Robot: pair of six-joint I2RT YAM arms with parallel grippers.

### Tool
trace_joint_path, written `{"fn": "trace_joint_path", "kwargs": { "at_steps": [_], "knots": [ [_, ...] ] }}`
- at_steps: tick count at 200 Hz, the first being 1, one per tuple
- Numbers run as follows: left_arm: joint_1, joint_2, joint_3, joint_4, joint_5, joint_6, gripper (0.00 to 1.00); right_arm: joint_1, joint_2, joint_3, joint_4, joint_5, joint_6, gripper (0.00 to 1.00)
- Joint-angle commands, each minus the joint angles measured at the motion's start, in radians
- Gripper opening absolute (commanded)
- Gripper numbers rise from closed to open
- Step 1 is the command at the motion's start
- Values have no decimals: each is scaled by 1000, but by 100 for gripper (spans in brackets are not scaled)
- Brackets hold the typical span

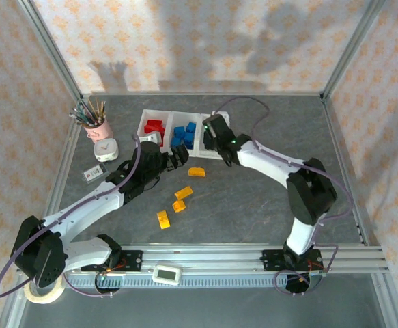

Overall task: Sort the legos into containers by color
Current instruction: Place the lego in the container.

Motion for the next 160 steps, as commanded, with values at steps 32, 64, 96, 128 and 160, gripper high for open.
{"fn": "trace_joint_path", "kwargs": {
  "at_steps": [32, 64, 96, 128, 160],
  "knots": [
    [53, 18, 33, 33, 3, 22, 99, -52, 206, 193, -51, 71, -42, 36],
    [63, 18, 46, 16, 6, 33, 99, -53, 243, 254, -53, 65, -59, 51],
    [65, -1, 51, 3, 4, 43, 99, -53, 182, 209, -45, 52, -54, 58],
    [65, -36, 20, 4, 7, 38, 99, -37, 76, 78, -17, 11, -41, 61],
    [65, -69, -22, 4, 16, 23, 99, -3, -33, -71, 9, 4, -33, 64]
  ]
}}
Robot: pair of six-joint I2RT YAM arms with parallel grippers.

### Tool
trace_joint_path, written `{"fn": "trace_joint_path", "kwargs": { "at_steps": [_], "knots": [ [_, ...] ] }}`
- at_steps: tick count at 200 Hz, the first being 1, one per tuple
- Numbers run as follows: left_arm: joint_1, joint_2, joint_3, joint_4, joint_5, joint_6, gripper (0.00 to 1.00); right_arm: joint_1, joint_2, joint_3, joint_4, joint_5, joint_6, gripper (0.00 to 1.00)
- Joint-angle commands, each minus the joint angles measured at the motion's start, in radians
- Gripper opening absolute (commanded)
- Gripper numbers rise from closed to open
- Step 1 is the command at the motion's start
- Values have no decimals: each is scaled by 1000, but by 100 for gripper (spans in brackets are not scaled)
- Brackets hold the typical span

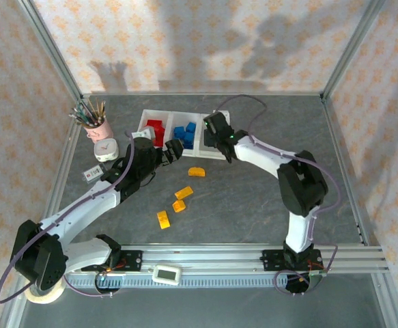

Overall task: Sort the legos into containers by color
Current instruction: Place the lego in the container, then pick up the lego from the center of the table.

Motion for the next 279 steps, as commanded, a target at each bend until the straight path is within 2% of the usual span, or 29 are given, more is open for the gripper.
{"fn": "trace_joint_path", "kwargs": {
  "at_steps": [1, 49, 104, 149, 213, 279],
  "knots": [
    [7, -39, -34, 0, 14, -2, 99, 33, -97, -90, 20, -6, 14, 64],
    [7, -74, -98, -4, 17, -25, 99, 108, -206, -297, 85, -39, -5, 69],
    [7, -90, -152, 26, 31, -65, 99, 157, -198, -440, 208, -151, -44, 74],
    [6, -104, -164, 17, 22, -67, 99, 163, -118, -426, 254, -203, -73, 75],
    [7, -129, -183, 2, -2, -69, 99, 164, 5, -317, 263, -185, -107, 73],
    [7, -129, -179, -13, -14, -50, 99, 164, 111, -216, 246, -169, -147, 55]
  ]
}}
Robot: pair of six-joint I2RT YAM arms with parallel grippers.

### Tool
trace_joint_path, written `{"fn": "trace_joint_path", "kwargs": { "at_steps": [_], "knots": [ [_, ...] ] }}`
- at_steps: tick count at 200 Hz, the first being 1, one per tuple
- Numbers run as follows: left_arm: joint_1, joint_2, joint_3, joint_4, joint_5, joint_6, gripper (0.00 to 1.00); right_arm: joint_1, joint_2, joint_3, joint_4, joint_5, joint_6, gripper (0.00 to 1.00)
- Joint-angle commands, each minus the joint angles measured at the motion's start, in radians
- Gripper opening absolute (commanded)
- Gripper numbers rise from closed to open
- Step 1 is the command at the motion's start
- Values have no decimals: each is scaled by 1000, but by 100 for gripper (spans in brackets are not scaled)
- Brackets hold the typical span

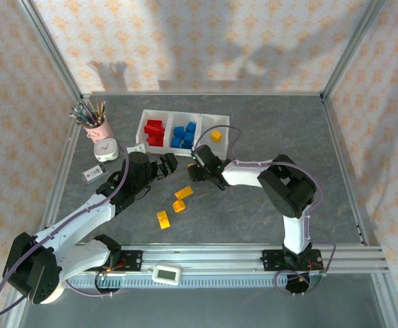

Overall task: Sort the legos into containers by color
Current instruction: Pick up the lego from the center of the table.

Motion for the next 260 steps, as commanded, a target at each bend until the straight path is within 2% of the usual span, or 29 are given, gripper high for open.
{"fn": "trace_joint_path", "kwargs": {
  "at_steps": [1, 68, 91, 126, 175, 202, 227, 260],
  "knots": [
    [7, -19, -7, -13, -30, 5, 99, 5, 25, 31, -1, 17, -21, 54],
    [10, -6, 0, -7, -28, 9, 99, 8, 8, 24, -6, -2, -40, 33],
    [9, -3, 6, -11, -25, 10, 99, 8, -13, 15, -16, 3, -43, 21],
    [9, -13, 13, -23, -24, 10, 99, 8, -72, -29, -21, 9, -34, 11],
    [9, -14, 39, -43, -18, 23, 99, 8, -224, -94, -46, 1, 5, 8],
    [9, 4, 59, -29, -6, 25, 99, 4, -292, -66, -102, 63, 32, 8],
    [8, 38, 89, -14, 4, 34, 99, -25, -284, 32, -191, 129, 59, 8],
    [9, 86, 133, 10, 10, 46, 99, -89, -198, 153, -241, 174, 96, 8]
  ]
}}
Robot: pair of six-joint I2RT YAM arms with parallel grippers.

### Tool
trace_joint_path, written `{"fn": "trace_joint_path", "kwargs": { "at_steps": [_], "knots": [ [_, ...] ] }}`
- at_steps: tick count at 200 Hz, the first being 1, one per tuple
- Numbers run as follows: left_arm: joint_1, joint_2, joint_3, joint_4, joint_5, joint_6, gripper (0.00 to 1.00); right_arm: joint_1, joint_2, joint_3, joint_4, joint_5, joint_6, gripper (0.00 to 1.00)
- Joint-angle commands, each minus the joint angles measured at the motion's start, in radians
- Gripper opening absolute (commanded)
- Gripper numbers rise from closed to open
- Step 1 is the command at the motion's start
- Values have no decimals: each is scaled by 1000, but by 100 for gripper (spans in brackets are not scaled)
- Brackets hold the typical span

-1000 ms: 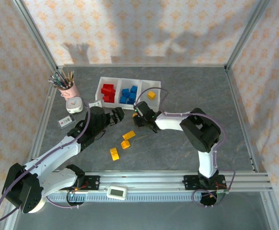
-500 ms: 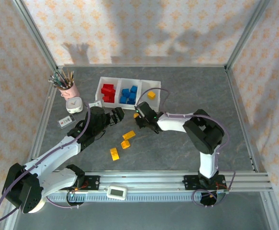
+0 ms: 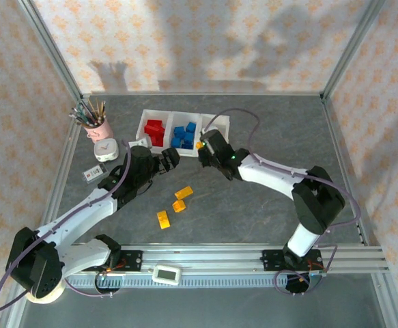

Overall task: Sort the legos into containers by color
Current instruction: Pick up the lego from the center of the table, then place the lego in the container.

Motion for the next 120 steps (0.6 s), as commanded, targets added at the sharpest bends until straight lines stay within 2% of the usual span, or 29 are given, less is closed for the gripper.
{"fn": "trace_joint_path", "kwargs": {
  "at_steps": [1, 78, 98, 120],
  "knots": [
    [10, 24, 47, 32, 13, 30, 99, -48, 62, 90, -72, 89, 47, 8],
    [16, 94, 100, 55, -3, 42, 99, -138, 350, 376, -110, 144, 81, 9],
    [22, 105, 109, 56, 2, 43, 99, -147, 411, 460, -131, 142, 64, 16],
    [26, 105, 119, 50, 5, 48, 99, -150, 429, 511, -161, 138, 63, 31]
  ]
}}
